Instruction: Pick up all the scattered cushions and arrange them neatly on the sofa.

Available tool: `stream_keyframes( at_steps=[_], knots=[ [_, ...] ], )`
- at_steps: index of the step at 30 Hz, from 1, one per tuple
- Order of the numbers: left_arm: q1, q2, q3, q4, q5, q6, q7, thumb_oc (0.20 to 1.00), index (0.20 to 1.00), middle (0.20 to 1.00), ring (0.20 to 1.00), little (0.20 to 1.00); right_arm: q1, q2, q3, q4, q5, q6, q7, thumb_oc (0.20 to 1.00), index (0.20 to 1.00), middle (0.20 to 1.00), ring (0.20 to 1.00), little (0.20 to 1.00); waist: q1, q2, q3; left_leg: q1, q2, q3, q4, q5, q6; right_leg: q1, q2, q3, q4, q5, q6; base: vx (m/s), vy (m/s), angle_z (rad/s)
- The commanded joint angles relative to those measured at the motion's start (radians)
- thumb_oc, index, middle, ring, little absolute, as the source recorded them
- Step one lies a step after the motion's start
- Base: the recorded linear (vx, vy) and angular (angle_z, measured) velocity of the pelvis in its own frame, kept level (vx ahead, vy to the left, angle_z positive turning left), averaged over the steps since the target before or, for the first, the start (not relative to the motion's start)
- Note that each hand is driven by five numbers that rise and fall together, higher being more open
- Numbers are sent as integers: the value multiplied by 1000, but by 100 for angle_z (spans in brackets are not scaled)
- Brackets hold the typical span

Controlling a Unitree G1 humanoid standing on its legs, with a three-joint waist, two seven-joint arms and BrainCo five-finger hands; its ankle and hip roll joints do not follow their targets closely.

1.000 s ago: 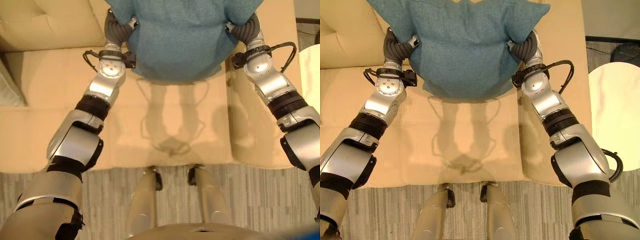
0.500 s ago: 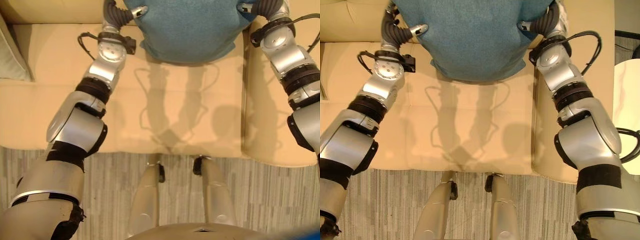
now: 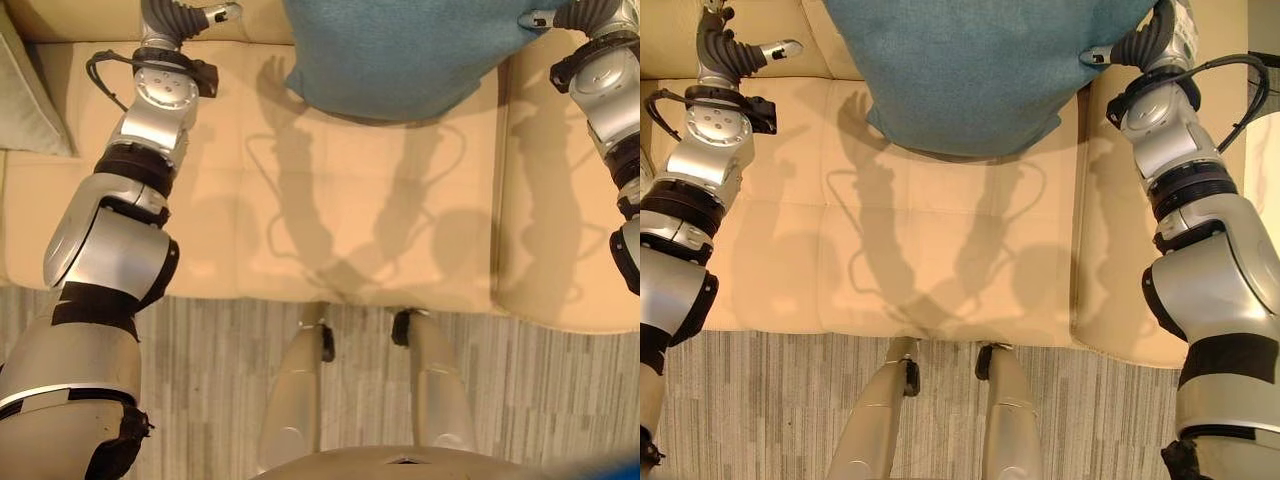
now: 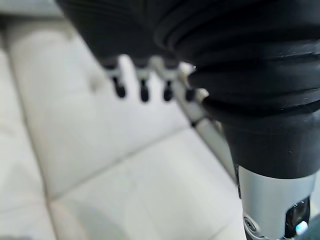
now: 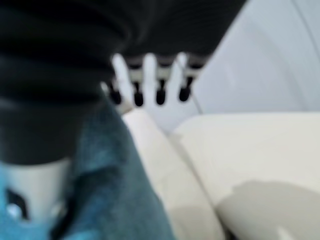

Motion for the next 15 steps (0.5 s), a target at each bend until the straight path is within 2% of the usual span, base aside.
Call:
stream_keyframes(
  at_steps=[1, 3, 7, 10, 15],
  knots=[
    [-12, 4, 17, 30, 5, -47, 7, 1000, 1000, 1000, 1000, 1000, -3, -3, 10, 67, -55, 3, -54, 1000, 1000, 1000, 1000, 1000, -16, -65, -75, 92, 1, 21, 36, -135, -83, 241, -32, 8, -456, 226, 189, 0, 0, 0],
    [44, -22, 33, -49, -5, -65, 14, 1000, 1000, 1000, 1000, 1000, -3, -2, -17, 24, -79, 12, -98, 1000, 1000, 1000, 1000, 1000, -13, -63, -74, 85, 0, 15, 43, -138, -81, 239, -31, 7, -455, 223, 190, 0, 0, 0],
    [168, -70, 50, -181, 3, -89, 9, 1000, 1000, 1000, 1000, 1000, -33, 5, -37, -9, -108, 25, -128, 1000, 1000, 1000, 1000, 1000, 1, -67, -74, 82, -2, 3, 44, -142, -78, 236, -33, 5, -456, 217, 187, 33, -14, 1],
    [147, -70, 49, -126, 40, -73, 27, 1000, 1000, 1000, 1000, 1000, -92, 5, -34, 33, -100, 23, -163, 1000, 1000, 1000, 1000, 1000, 11, -76, -77, 75, 1, -6, 40, -137, -81, 227, -31, 7, -455, 214, 188, 43, -14, 7],
    [102, -49, 65, -86, 12, -76, 37, 1000, 1000, 1000, 1000, 1000, -107, -1, -33, 48, -69, 30, -163, 1000, 1000, 1000, 1000, 1000, 17, -75, -78, 76, -1, -14, 18, -125, -83, 225, -27, 4, -461, 214, 189, 14, -5, 2]
  ],
)
